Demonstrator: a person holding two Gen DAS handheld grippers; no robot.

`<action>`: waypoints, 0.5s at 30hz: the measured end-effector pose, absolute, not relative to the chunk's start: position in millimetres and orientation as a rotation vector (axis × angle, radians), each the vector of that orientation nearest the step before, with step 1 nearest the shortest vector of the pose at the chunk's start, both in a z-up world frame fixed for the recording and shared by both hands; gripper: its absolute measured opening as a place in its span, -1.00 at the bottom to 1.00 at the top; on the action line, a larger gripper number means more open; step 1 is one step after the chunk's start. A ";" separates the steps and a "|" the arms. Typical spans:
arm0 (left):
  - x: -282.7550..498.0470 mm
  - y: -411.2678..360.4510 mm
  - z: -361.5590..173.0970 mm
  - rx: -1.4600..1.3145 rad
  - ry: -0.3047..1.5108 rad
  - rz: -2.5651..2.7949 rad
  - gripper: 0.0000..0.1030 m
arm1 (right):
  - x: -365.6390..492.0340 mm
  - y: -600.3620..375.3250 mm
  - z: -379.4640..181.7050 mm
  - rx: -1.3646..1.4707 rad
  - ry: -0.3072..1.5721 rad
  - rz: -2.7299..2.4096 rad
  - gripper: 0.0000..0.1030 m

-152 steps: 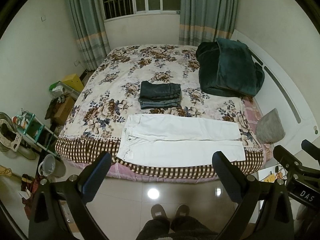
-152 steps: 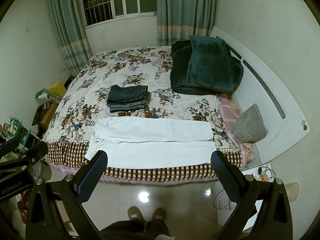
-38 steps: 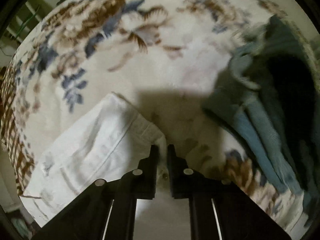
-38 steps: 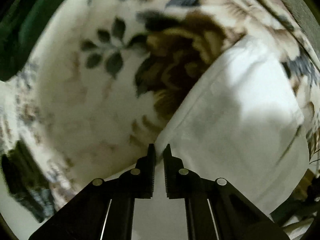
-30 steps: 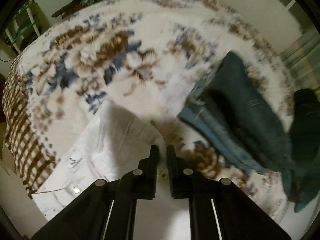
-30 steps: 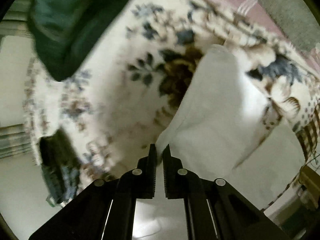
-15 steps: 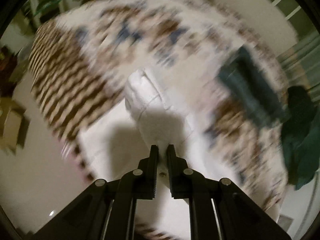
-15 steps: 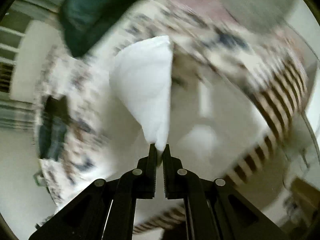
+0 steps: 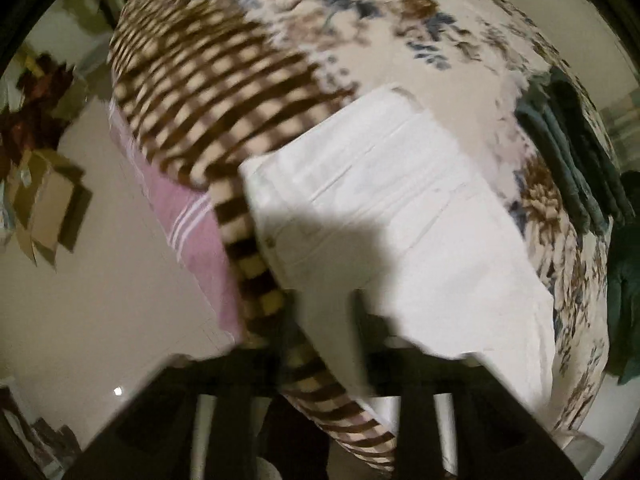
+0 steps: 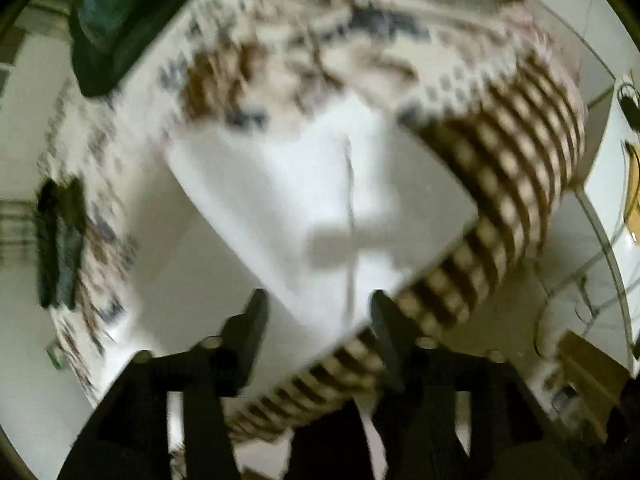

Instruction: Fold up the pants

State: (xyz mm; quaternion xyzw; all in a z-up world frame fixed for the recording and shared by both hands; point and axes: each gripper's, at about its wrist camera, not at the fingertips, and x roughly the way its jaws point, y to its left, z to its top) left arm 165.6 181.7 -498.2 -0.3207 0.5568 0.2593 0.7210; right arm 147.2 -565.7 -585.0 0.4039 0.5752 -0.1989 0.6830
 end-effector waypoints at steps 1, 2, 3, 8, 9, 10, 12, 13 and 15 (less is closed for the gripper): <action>171.6 176.6 -494.7 -0.685 1.221 0.562 0.33 | 154.4 -568.0 -583.1 0.907 1.285 -0.451 0.32; 177.6 171.0 -493.3 -0.654 1.218 0.558 0.65 | 164.1 -576.2 -587.9 0.912 1.281 -0.464 0.33; 182.3 166.6 -494.8 -0.630 1.215 0.548 0.66 | 171.7 -584.0 -594.5 0.913 1.279 -0.490 0.33; 197.4 154.2 -518.0 -0.569 1.272 0.523 0.66 | 206.6 -598.9 -666.3 1.004 1.360 -0.553 0.11; 197.6 153.4 -521.5 -0.567 1.278 0.524 0.66 | 208.7 -596.0 -668.2 0.988 1.347 -0.549 -0.55; 199.0 152.2 -524.8 -0.561 1.286 0.530 0.66 | 211.0 -591.9 -664.4 0.931 1.346 -0.546 -0.79; 199.4 151.9 -528.1 -0.562 1.288 0.535 0.66 | 207.6 -587.0 -648.1 0.868 1.293 -0.549 -0.87; 199.3 152.3 -529.4 -0.560 1.291 0.541 0.66 | 200.3 -590.0 -633.1 0.828 1.251 -0.589 -0.87; 198.4 152.7 -530.9 -0.556 1.292 0.549 0.66 | 174.9 -606.8 -610.7 0.837 1.172 -0.678 -0.88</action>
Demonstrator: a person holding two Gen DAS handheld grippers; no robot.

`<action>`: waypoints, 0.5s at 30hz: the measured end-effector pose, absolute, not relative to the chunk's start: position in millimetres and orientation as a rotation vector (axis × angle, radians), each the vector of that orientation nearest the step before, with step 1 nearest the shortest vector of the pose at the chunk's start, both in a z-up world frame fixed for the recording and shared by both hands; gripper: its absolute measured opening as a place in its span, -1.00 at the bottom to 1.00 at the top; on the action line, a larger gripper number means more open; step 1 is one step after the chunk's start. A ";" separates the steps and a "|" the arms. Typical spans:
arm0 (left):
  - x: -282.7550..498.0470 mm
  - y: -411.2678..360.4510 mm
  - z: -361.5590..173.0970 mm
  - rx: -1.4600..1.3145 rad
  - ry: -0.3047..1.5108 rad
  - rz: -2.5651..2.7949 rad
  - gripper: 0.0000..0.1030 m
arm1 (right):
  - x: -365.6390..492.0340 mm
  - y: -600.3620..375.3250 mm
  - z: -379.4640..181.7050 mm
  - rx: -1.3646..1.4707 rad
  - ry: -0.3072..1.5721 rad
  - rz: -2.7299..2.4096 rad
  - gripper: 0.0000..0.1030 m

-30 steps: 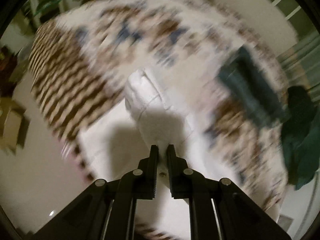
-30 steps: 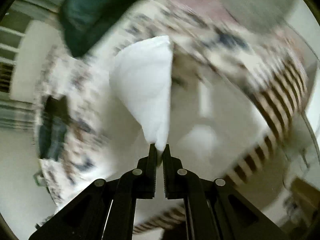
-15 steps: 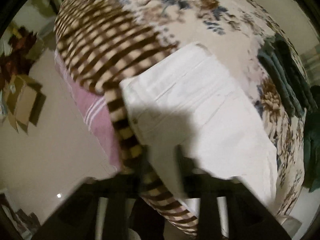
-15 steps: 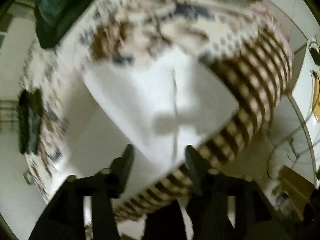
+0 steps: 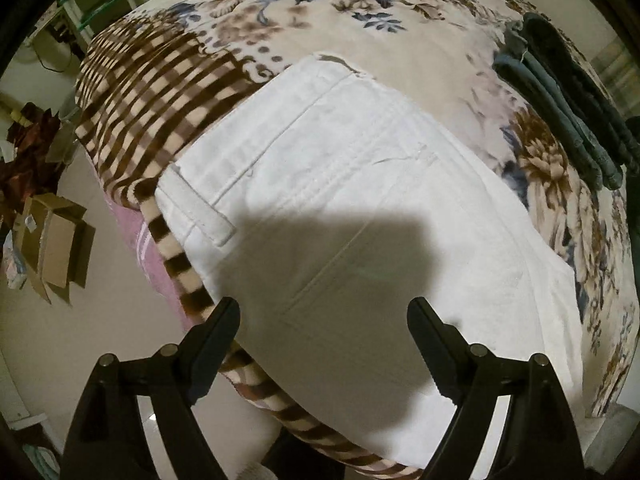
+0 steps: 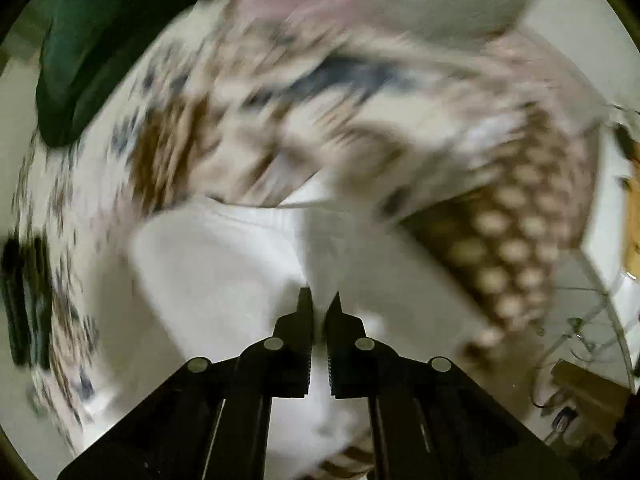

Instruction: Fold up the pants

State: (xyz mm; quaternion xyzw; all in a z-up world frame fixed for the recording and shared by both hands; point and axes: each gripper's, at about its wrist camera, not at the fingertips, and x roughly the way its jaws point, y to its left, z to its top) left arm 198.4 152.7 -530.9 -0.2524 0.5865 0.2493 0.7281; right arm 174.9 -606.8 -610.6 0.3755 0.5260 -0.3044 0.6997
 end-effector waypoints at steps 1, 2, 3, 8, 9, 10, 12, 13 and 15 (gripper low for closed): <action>197.9 152.9 -532.7 -0.555 1.295 0.550 0.66 | 160.6 -615.6 -605.4 0.862 1.149 -0.715 -0.88; 198.1 152.2 -535.1 -0.554 1.300 0.550 0.66 | 147.3 -623.6 -605.8 0.902 1.137 -0.728 -0.88; 197.8 151.6 -537.4 -0.552 1.304 0.547 0.66 | 138.9 -625.9 -609.1 0.918 1.144 -0.724 -0.88; 199.1 145.7 -541.4 -0.513 1.333 0.555 0.66 | 127.5 -622.2 -654.5 0.974 1.329 -0.705 -0.35; 199.9 144.2 -540.3 -0.510 1.341 0.553 0.66 | 125.1 -623.0 -652.2 0.983 1.329 -0.716 -0.23; 200.9 141.8 -536.5 -0.504 1.347 0.547 0.65 | 122.6 -622.9 -645.4 0.985 1.323 -0.736 -0.21; 206.6 129.0 -522.7 -0.462 1.343 0.525 0.65 | 126.1 -615.7 -617.9 0.957 1.296 -0.764 -0.21; 210.7 120.8 -516.4 -0.442 1.340 0.506 0.65 | 131.4 -608.6 -606.0 0.938 1.286 -0.749 -0.21; 227.5 95.3 -501.4 -0.407 1.342 0.444 0.65 | 160.5 -571.9 -576.3 0.906 1.290 -0.622 -0.14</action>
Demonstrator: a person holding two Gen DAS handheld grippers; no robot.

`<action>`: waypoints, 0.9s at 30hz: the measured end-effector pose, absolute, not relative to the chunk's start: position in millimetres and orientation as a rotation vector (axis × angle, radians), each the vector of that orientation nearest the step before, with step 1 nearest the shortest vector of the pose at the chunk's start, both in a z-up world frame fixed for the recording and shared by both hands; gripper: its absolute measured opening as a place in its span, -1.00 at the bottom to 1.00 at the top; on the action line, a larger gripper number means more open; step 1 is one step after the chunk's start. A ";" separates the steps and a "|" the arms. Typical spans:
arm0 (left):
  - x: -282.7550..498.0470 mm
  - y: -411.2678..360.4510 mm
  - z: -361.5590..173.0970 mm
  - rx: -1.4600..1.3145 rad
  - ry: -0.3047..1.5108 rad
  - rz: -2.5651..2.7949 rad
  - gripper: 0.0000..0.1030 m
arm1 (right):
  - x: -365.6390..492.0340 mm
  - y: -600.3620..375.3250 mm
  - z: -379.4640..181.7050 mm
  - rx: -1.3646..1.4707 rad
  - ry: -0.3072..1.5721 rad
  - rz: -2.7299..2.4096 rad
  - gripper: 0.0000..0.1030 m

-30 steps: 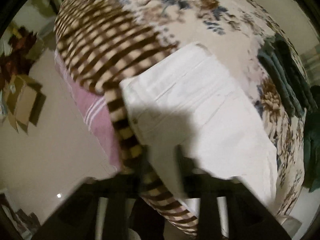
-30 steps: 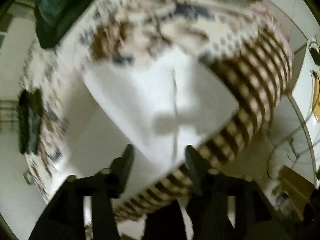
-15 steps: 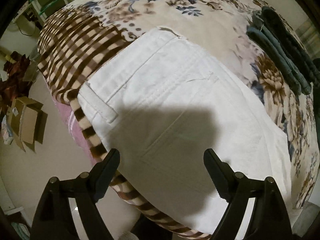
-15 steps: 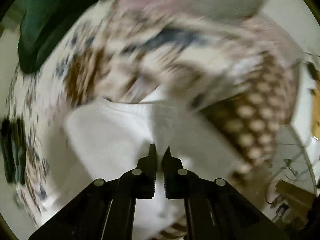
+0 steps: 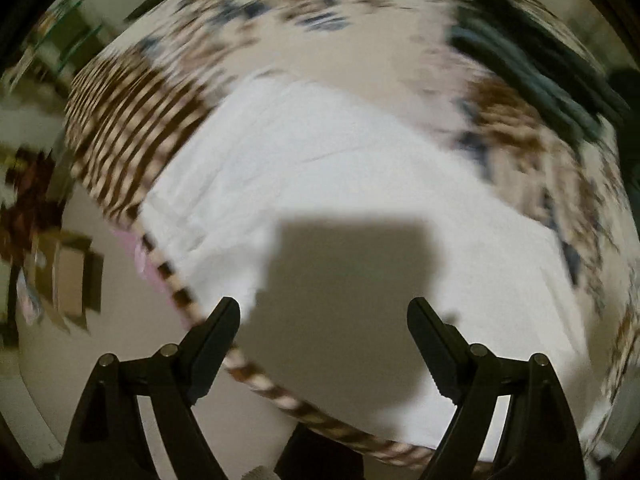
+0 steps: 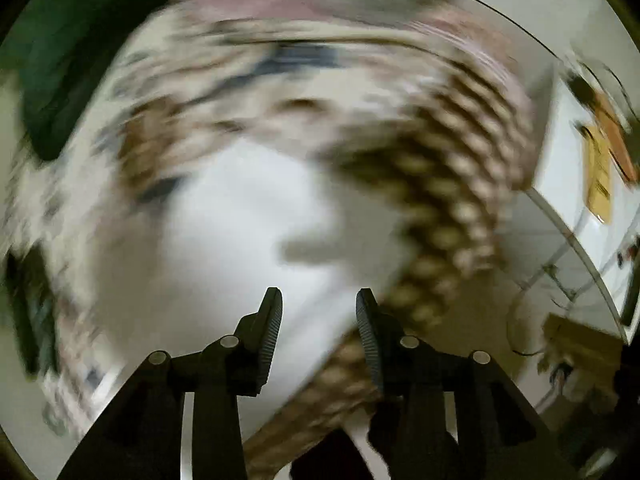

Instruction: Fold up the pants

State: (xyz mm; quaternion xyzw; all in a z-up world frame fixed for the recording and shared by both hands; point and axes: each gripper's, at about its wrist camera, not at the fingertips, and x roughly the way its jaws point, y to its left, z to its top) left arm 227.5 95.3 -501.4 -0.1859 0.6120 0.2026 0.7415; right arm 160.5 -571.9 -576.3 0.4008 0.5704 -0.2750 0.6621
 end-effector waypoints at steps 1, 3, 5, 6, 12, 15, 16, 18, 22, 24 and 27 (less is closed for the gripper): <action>236.5 82.9 -497.6 -0.408 1.341 0.412 0.65 | 171.3 -554.1 -572.0 0.908 1.311 -0.565 -0.13; 263.8 49.4 -494.5 -0.418 1.353 0.314 0.65 | 214.3 -498.1 -572.4 0.951 1.397 -0.358 -0.13; 292.9 15.3 -499.2 -0.402 1.371 0.231 0.66 | 255.7 -440.9 -585.8 0.971 1.481 -0.179 -0.13; 304.0 3.8 -503.4 -0.389 1.385 0.214 0.66 | 270.6 -414.7 -594.7 0.965 1.519 -0.115 -0.13; 360.2 -48.8 -569.7 -0.478 1.591 0.121 0.27 | 323.2 -353.7 -674.1 1.238 1.637 -0.244 -0.30; 371.6 -51.3 -578.5 -0.449 1.581 0.162 -0.69 | 321.9 -348.0 -678.6 1.201 1.601 -0.334 -0.99; 374.0 -50.8 -576.2 -0.445 1.558 0.154 -0.83 | 322.1 -348.7 -674.9 1.186 1.580 -0.349 -0.99; 379.6 -52.8 -571.6 -0.431 1.542 0.145 -0.86 | 325.0 -354.1 -663.0 1.146 1.521 -0.358 -1.00; 386.0 -59.4 -573.3 -0.340 1.540 0.108 -0.85 | 335.2 -369.6 -654.4 1.133 1.490 -0.302 -0.99; 383.4 -63.5 -564.7 -0.298 1.519 0.095 -0.83 | 339.5 -381.1 -651.3 1.108 1.498 -0.204 -0.97; 370.3 -77.1 -537.7 -0.239 1.456 0.049 -0.79 | 318.2 -401.6 -638.2 1.074 1.455 -0.163 -0.03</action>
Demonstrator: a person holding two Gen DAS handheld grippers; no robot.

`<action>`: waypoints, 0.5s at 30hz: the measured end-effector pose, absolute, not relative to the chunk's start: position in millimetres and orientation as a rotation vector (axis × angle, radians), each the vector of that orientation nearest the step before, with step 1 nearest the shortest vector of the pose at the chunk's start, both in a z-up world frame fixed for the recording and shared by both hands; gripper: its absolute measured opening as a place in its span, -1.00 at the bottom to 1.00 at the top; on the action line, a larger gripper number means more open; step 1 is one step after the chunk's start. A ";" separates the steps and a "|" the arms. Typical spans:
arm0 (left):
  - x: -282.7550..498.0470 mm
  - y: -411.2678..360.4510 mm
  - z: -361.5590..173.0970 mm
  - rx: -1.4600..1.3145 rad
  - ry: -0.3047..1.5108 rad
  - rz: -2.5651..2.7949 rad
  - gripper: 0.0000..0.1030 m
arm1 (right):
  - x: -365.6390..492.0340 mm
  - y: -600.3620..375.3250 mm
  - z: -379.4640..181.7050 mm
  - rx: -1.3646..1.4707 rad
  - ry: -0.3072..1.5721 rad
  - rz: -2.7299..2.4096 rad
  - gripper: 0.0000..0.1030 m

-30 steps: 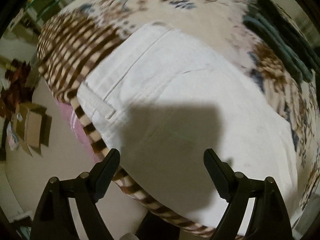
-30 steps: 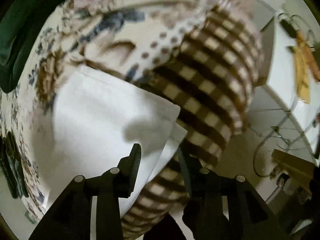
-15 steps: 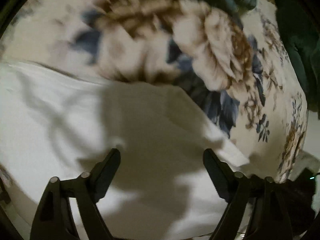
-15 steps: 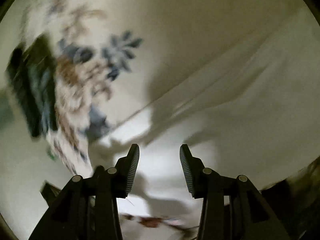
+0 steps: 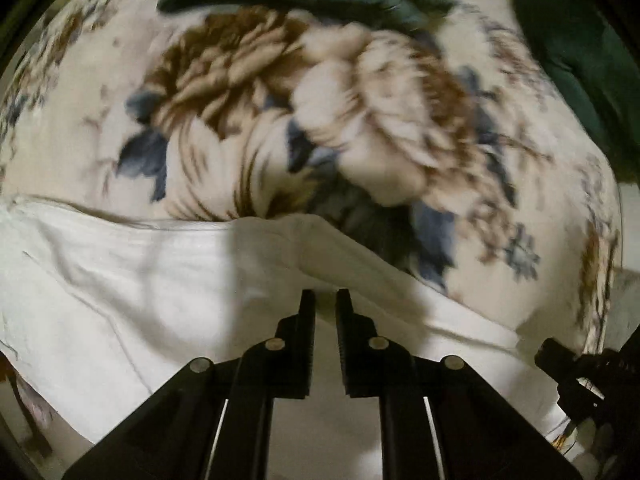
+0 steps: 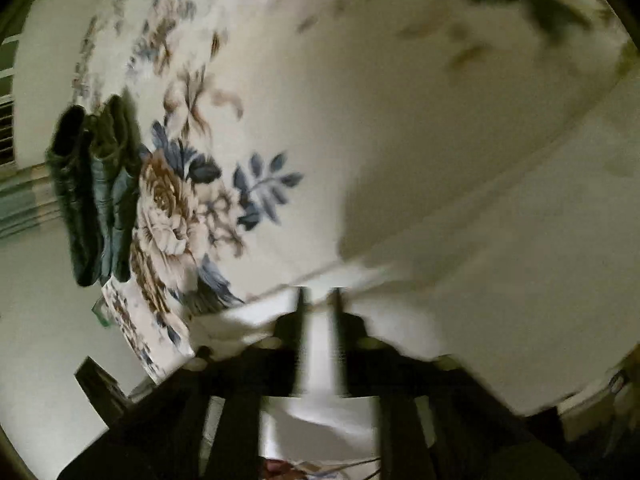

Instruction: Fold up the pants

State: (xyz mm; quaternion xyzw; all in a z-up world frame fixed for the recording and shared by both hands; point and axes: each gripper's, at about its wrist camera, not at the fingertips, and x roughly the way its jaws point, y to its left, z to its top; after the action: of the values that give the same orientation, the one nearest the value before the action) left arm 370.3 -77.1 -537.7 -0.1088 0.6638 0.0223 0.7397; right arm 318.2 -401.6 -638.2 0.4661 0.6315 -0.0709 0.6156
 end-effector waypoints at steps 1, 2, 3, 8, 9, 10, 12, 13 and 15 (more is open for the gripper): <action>365.4 -81.3 -530.4 -0.217 1.439 0.044 -0.72 | 293.6 -424.4 -626.9 1.070 1.409 -0.182 0.13; 360.5 -85.7 -524.7 -0.200 1.429 0.035 -0.34 | 274.2 -440.9 -620.4 1.069 1.380 -0.211 0.21; 357.0 -91.9 -519.5 -0.182 1.424 0.024 0.36 | 251.1 -462.0 -613.4 1.064 1.354 -0.255 0.21; 332.5 -124.0 -524.7 -0.164 1.455 -0.030 0.84 | 122.4 -575.0 -595.8 1.159 1.170 -0.612 0.21; 330.1 -135.7 -532.3 -0.153 1.469 -0.039 0.84 | 103.7 -594.0 -599.4 1.190 1.145 -0.660 0.22; 323.0 -142.9 -541.5 -0.134 1.496 -0.045 0.84 | 86.5 -613.9 -605.0 1.227 1.122 -0.698 0.21; 306.0 -152.0 -553.9 -0.120 1.542 -0.056 0.84 | 68.4 -642.3 -620.4 1.287 1.078 -0.718 0.21; 302.0 -157.0 -559.7 -0.114 1.555 -0.062 0.84 | 67.6 -649.8 -627.9 1.296 1.080 -0.716 0.19; 295.9 -166.2 -566.8 -0.066 1.564 -0.062 0.84 | 65.5 -663.4 -639.0 1.314 1.057 -0.713 0.06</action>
State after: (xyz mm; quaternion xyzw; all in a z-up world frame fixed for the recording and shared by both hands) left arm 295.9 -166.2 -566.8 -0.0295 0.7046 -0.0279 0.7085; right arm 65.5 -663.4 -639.0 0.5691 0.4579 -0.3085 0.6093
